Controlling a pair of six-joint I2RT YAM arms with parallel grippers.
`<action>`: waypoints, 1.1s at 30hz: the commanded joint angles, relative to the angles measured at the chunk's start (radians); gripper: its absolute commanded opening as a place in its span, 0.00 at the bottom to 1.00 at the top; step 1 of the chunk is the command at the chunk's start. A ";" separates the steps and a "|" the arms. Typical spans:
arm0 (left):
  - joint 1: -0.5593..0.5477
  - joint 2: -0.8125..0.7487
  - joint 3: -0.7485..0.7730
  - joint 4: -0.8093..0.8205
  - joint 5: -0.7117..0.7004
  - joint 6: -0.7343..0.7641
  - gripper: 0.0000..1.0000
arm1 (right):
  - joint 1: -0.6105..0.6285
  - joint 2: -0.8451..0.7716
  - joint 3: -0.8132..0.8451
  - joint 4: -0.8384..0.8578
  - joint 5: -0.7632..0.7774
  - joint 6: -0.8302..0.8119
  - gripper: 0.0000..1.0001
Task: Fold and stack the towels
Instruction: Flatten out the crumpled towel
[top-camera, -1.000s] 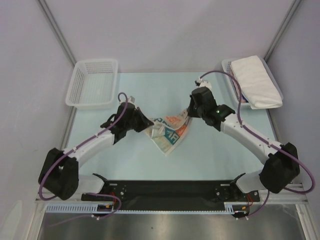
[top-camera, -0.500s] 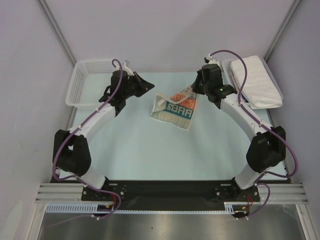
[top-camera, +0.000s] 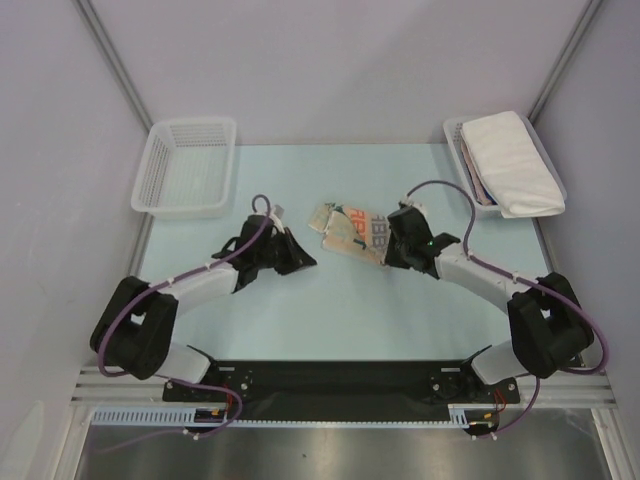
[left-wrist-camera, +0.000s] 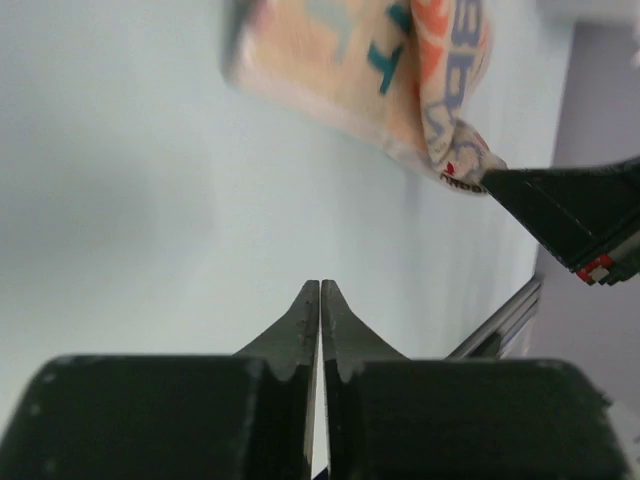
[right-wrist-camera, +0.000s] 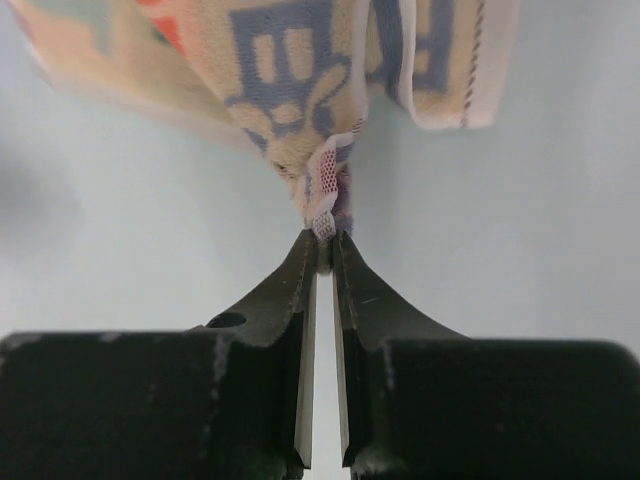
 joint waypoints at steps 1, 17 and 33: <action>-0.099 0.015 -0.007 0.068 0.014 0.001 0.11 | 0.091 -0.101 -0.093 0.017 0.063 0.117 0.00; -0.131 0.310 0.368 -0.263 -0.350 0.350 0.56 | 0.061 -0.096 -0.147 -0.003 0.114 0.109 0.06; -0.096 0.506 0.465 -0.237 -0.119 0.423 0.57 | 0.011 -0.117 -0.158 -0.001 0.081 0.074 0.11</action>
